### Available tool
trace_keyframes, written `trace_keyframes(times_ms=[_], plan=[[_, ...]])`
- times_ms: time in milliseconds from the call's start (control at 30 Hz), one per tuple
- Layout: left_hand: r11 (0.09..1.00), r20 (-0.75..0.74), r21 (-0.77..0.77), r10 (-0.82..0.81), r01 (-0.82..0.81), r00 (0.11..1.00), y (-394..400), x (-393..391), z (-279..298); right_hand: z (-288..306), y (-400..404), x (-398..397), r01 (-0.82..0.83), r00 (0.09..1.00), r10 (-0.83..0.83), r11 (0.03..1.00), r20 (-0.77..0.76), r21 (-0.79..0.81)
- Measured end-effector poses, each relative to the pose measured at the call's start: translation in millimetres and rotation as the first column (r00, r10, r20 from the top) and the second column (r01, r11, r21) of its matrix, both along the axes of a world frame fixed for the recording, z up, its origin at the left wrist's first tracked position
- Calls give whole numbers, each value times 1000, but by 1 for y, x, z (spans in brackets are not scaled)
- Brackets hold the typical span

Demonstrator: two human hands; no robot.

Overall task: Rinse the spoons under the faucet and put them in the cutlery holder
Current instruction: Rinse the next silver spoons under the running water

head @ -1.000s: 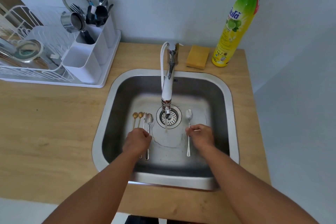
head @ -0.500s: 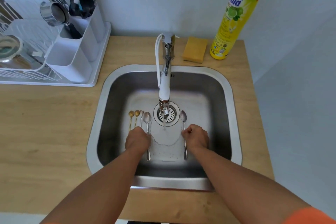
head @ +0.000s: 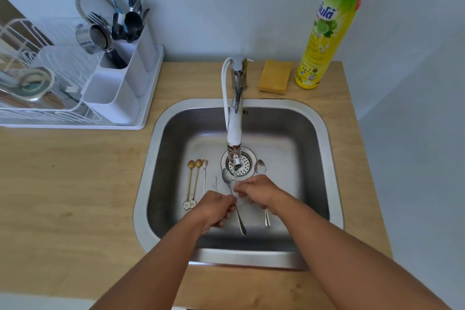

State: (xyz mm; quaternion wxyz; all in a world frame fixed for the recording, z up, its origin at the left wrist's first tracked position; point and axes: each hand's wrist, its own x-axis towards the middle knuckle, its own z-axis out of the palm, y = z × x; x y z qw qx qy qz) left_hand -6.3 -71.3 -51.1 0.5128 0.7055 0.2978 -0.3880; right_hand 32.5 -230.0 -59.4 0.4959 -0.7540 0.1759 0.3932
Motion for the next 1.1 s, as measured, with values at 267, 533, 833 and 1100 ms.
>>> trace_keyframes(times_ms=[267, 533, 833, 1100], plan=[[973, 53, -230, 33, -20, 998, -6, -14, 10, 15, -7, 0, -193, 975, 199, 979, 95, -68], [964, 246, -118, 259, -237, 934, -21, 0, -1, 40, -13, -22, -401, 876, 457, 867, 152, -296], [787, 158, -269, 604, -555, 781, -43, -4, -10, 47, -21, -26, -359, 873, 448, 857, 191, -369], [754, 116, -329, 630, -569, 768, -39, -4, -10, 42, -29, -23, -332, 880, 433, 856, 198, -397]])
